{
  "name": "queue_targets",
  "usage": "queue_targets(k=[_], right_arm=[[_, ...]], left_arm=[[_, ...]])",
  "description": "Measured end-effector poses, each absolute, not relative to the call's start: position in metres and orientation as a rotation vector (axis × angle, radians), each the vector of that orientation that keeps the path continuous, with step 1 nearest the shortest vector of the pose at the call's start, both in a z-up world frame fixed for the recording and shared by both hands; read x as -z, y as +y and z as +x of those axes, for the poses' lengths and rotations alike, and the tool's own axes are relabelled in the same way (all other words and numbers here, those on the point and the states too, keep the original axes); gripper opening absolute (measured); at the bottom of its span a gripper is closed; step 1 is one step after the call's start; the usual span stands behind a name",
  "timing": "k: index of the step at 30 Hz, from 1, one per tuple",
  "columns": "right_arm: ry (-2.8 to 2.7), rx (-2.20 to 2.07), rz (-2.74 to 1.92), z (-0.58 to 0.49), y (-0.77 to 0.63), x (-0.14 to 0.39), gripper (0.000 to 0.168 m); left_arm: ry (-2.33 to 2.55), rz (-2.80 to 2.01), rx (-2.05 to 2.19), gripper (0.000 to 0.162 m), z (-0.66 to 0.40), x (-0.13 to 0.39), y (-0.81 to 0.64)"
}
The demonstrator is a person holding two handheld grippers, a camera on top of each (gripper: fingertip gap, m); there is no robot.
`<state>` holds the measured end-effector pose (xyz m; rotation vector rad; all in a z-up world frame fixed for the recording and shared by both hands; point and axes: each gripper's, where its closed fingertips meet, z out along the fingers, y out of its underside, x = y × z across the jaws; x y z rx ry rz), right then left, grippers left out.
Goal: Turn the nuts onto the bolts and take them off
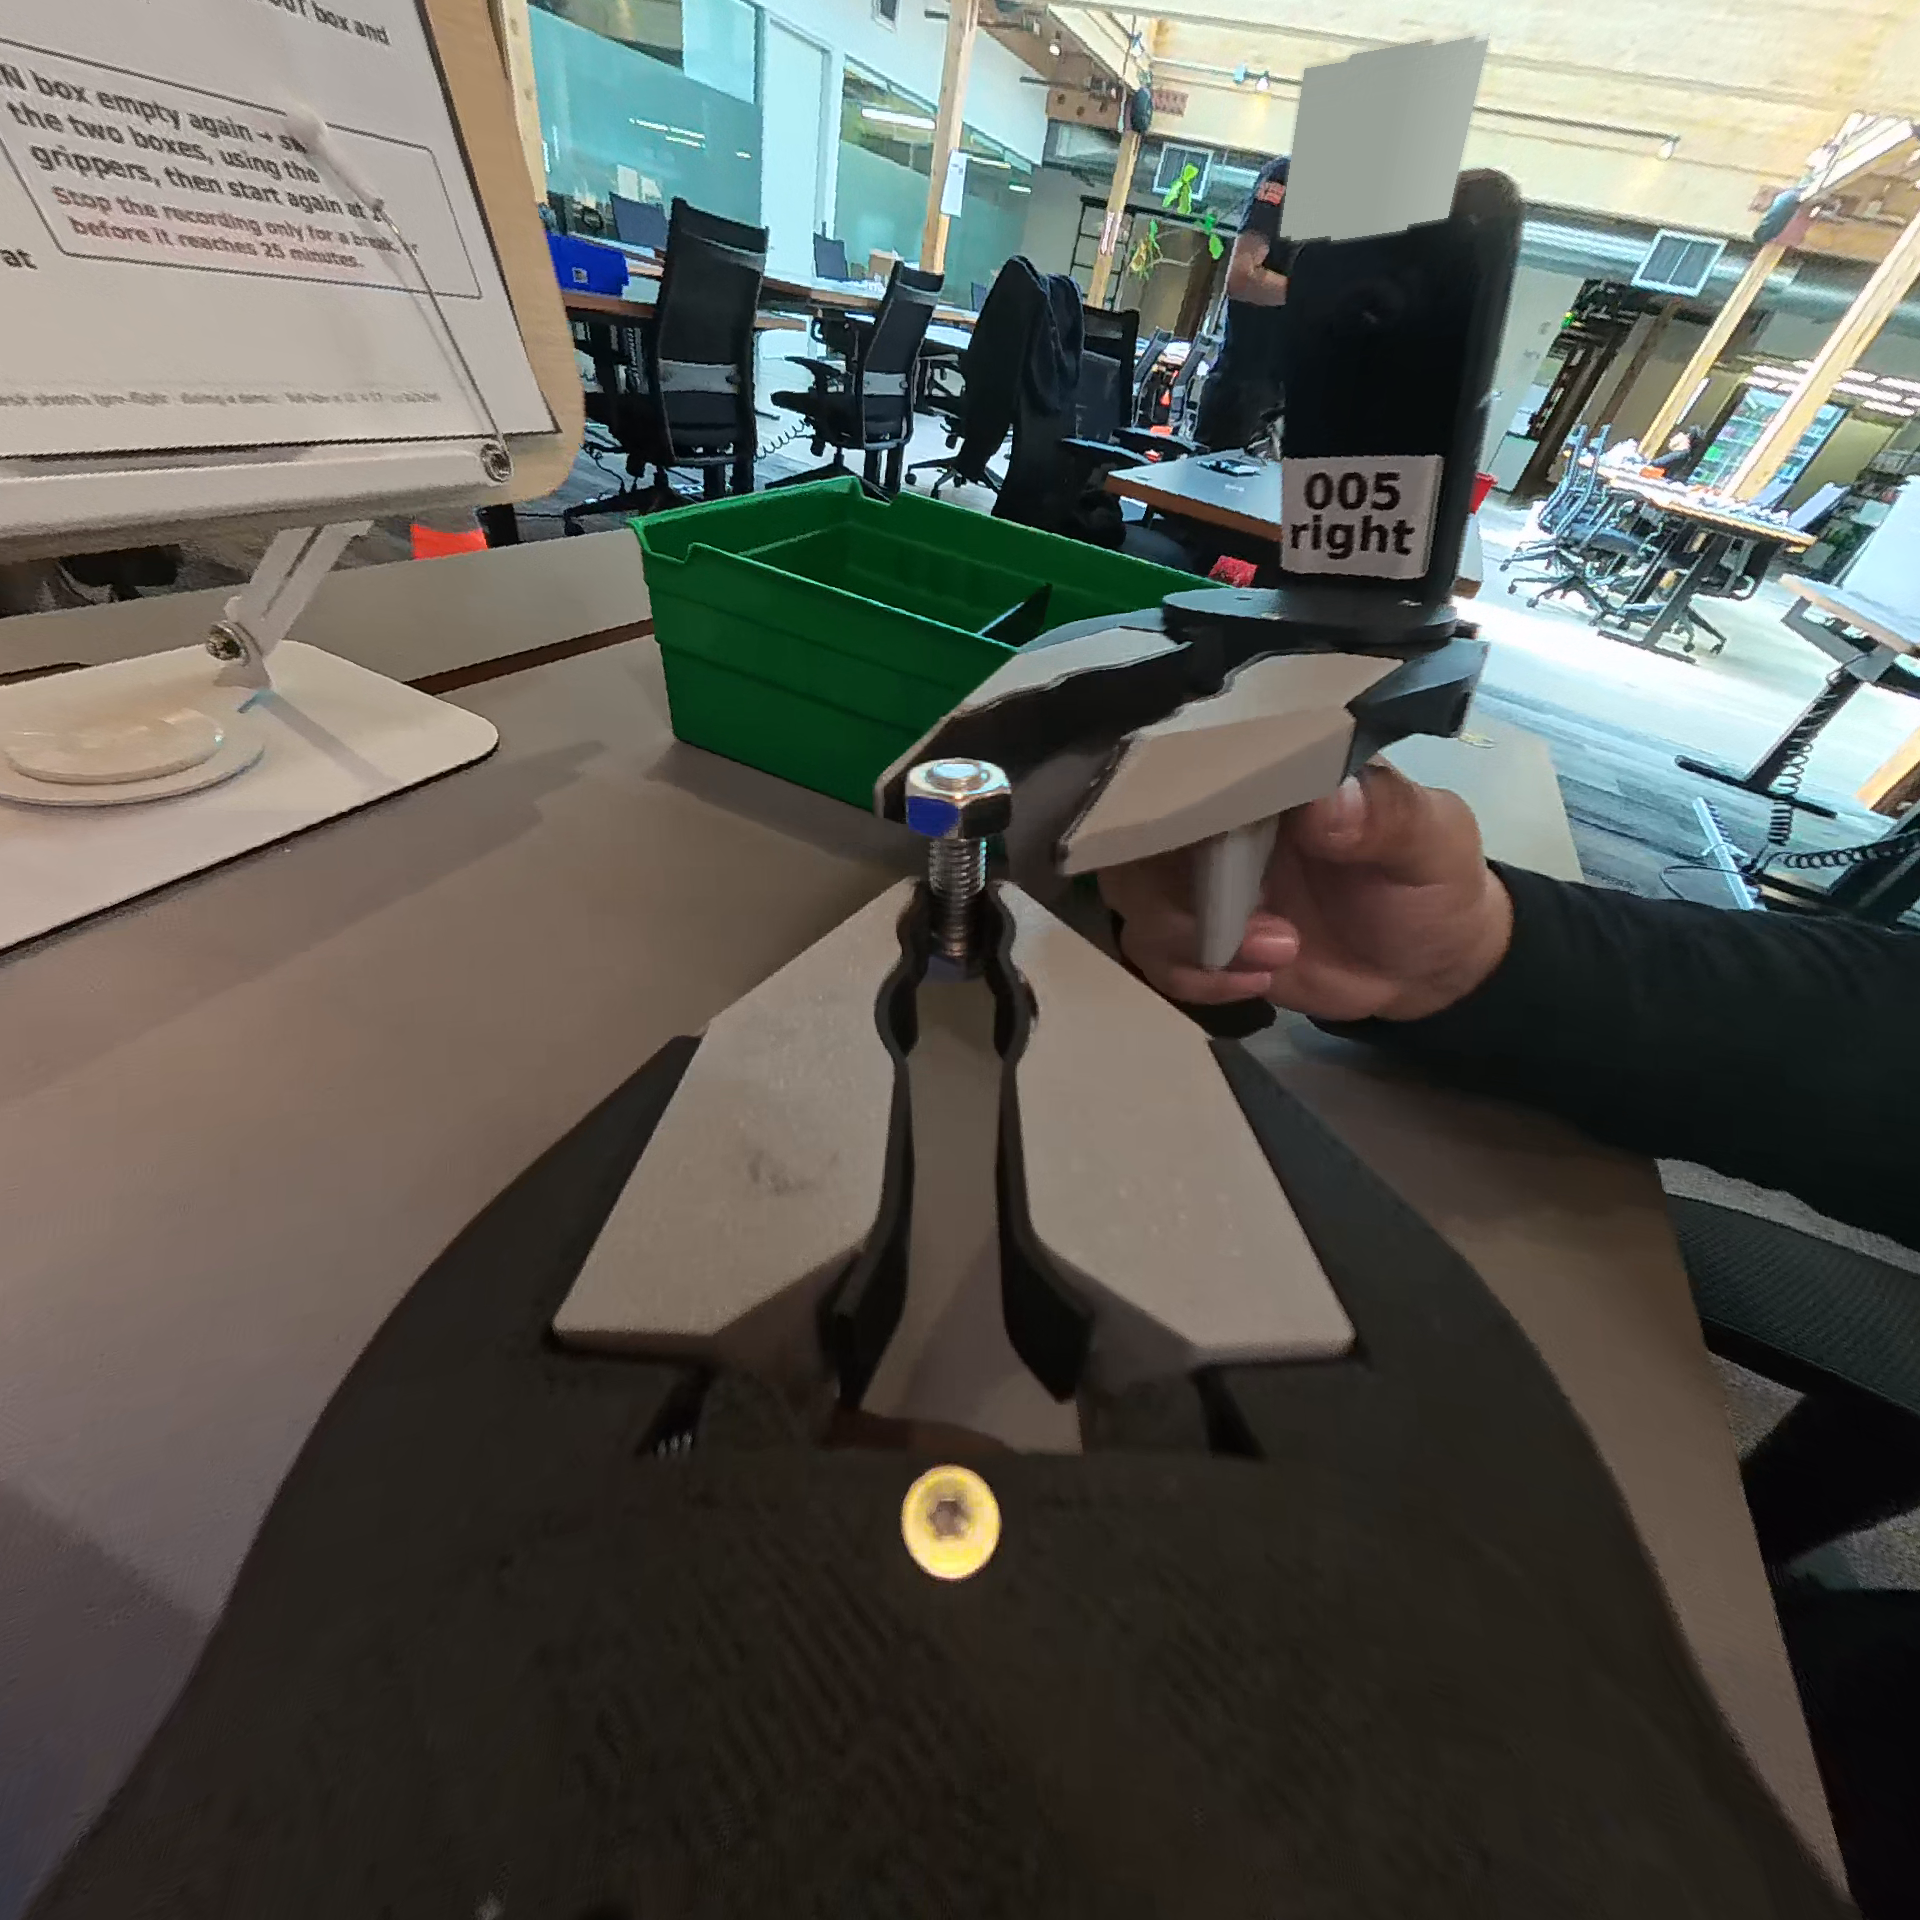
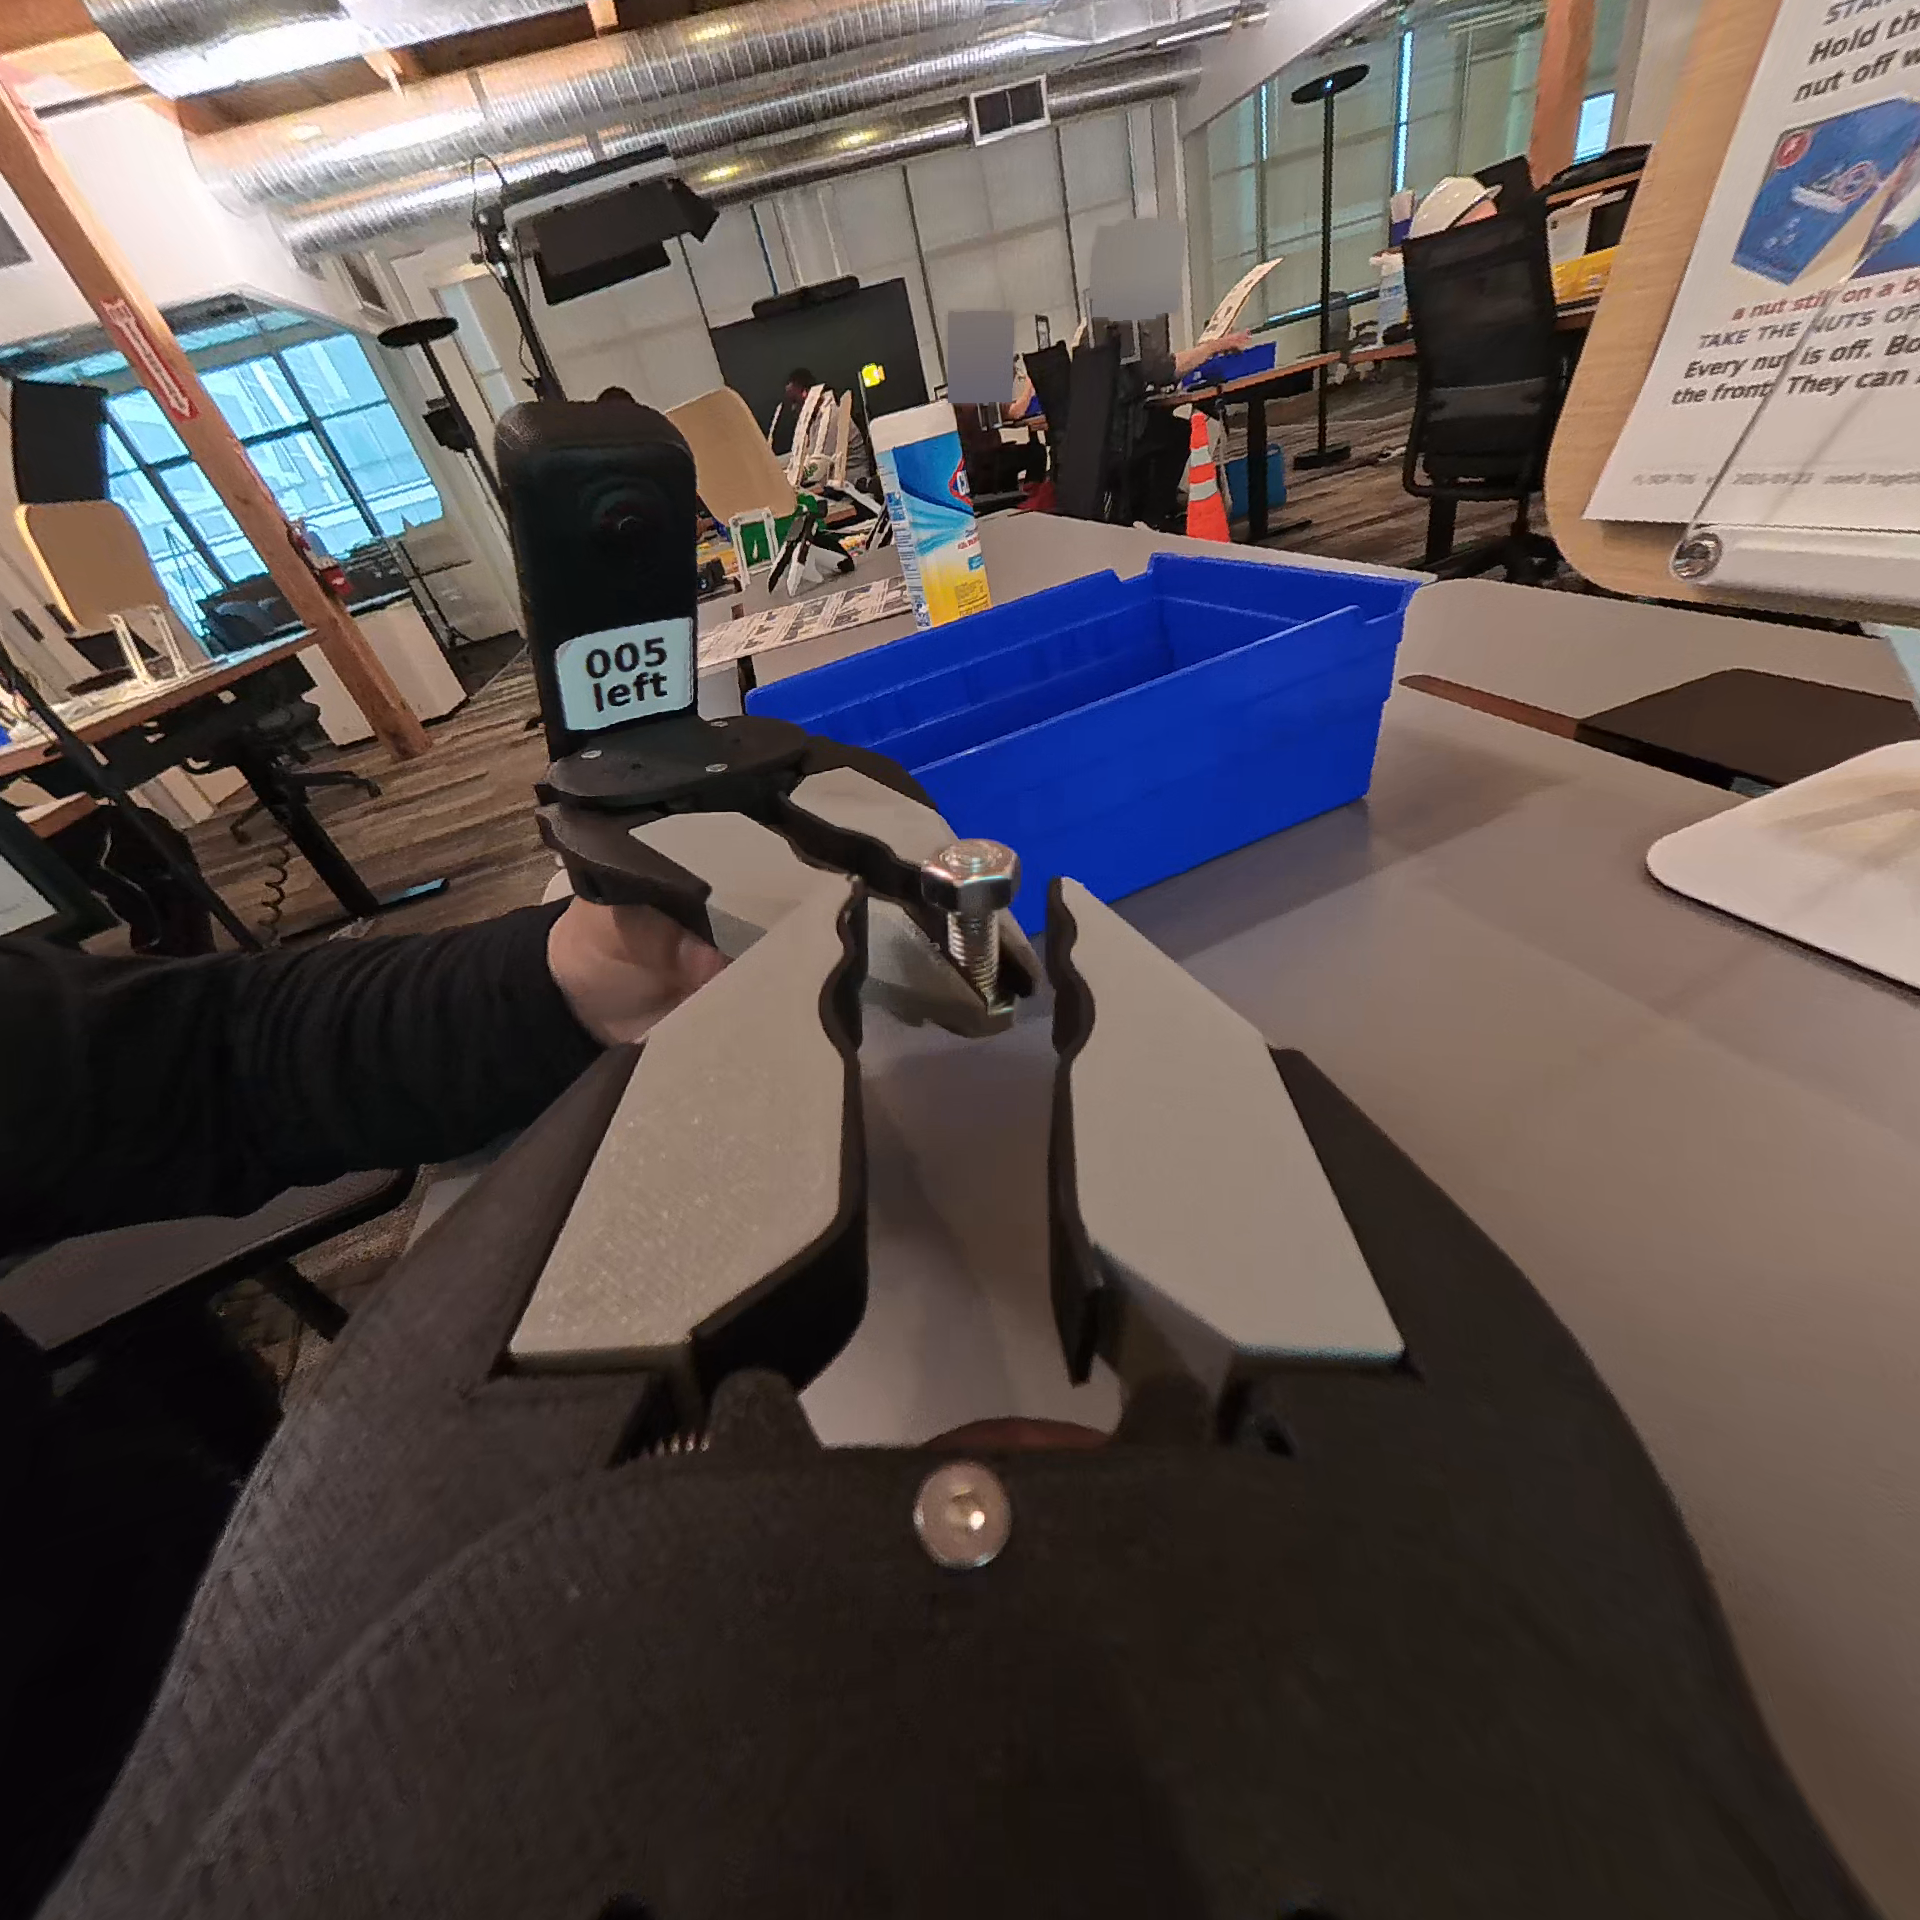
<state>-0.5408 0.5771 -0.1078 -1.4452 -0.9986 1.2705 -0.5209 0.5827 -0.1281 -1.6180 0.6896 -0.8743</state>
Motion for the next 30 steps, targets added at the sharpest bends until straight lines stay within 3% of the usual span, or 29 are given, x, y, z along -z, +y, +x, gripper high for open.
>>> queue_targets(k=[9,17,21,30], right_arm=[[-1.048,-1.284,-1.439,-0.559,0.563,0.112,0.038],[-0.973,-1.267,-1.445,-0.539,0.580,0.104,0.036],[-0.998,-1.273,-1.412,-0.539,0.574,0.101,0.027],[-1.053,-1.259,-1.421,-0.556,0.564,0.108,0.036]], left_arm=[[0.762,-1.610,0.859,0.006,-0.506,0.132,0.573],[0.699,-1.611,0.864,0.006,-0.519,0.127,0.581],[0.697,-1.611,0.857,0.006,-0.518,0.127,0.581],[0.773,-1.602,0.842,0.006,-0.503,0.132,0.571]])
